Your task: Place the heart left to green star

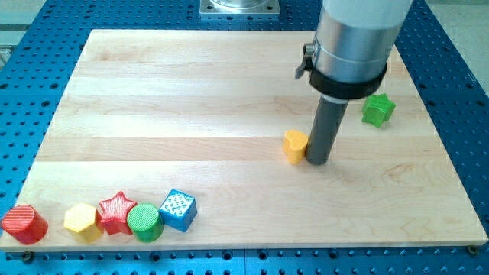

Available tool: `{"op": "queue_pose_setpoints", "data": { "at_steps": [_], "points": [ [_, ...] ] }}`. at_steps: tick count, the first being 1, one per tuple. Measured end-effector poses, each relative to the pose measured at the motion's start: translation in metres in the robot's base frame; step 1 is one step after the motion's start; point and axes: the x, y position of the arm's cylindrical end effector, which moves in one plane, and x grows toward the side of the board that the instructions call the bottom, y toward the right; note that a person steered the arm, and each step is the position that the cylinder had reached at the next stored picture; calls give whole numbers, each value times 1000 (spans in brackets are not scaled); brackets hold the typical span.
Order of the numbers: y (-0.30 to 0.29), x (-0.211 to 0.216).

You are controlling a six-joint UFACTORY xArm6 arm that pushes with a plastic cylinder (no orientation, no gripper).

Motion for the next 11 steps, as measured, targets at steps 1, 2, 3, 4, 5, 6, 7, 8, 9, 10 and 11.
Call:
{"op": "queue_pose_setpoints", "data": {
  "at_steps": [1,2,3,4,5,6,7,8,9,10,11],
  "points": [
    [0,41],
    [-39,26],
    [-1,-37],
    [12,-36],
    [-76,-10],
    [-52,-53],
    [1,-54],
    [-45,-77],
    [-25,-98],
    [3,-93],
    [4,-93]
  ]
}}
